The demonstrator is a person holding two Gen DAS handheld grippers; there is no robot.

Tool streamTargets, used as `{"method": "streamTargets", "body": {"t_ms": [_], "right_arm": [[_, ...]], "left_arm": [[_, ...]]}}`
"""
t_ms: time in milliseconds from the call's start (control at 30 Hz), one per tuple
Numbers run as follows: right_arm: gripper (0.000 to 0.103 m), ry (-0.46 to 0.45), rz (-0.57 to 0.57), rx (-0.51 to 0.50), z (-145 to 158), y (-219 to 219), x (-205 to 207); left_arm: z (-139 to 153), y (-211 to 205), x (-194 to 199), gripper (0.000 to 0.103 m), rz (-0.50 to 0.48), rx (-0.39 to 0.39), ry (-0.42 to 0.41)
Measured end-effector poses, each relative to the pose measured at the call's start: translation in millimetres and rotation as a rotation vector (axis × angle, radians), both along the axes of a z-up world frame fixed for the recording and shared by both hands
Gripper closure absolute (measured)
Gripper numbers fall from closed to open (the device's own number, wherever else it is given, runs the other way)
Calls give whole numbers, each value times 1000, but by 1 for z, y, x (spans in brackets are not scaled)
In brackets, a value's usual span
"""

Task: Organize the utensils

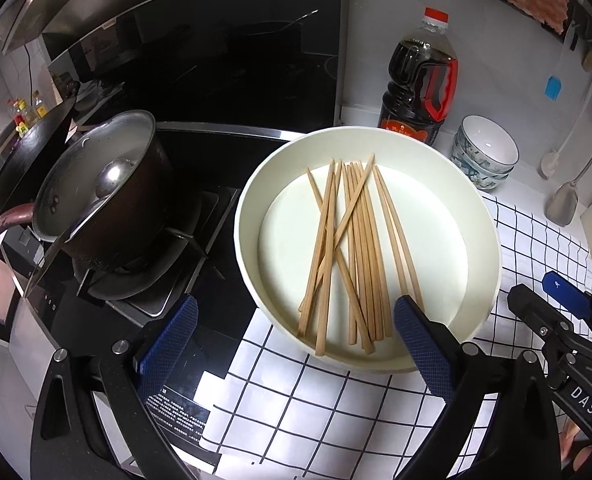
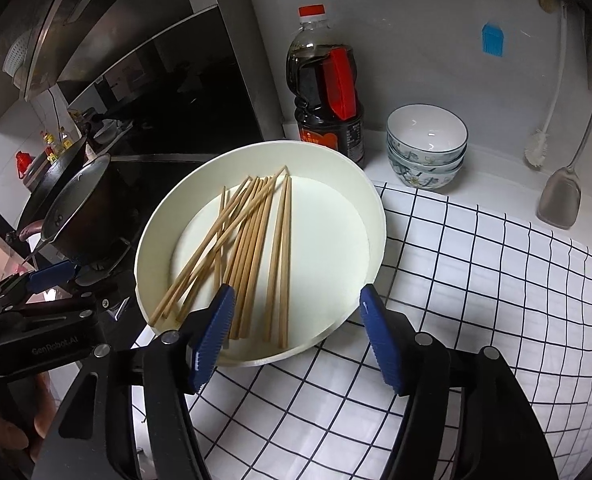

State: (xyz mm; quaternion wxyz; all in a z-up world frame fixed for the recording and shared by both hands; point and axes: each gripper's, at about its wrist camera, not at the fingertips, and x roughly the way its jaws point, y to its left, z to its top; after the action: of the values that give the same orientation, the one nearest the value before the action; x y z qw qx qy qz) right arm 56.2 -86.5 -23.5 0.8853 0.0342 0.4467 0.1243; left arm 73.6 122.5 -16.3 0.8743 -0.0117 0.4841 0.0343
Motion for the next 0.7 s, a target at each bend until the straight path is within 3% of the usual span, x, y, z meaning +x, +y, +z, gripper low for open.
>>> {"method": "streamTargets", "body": {"t_ms": [700], "right_arm": [[39, -4, -11, -18, 8, -1, -5]], "left_arm": [[4, -3, -8, 6, 1, 25, 10]]}}
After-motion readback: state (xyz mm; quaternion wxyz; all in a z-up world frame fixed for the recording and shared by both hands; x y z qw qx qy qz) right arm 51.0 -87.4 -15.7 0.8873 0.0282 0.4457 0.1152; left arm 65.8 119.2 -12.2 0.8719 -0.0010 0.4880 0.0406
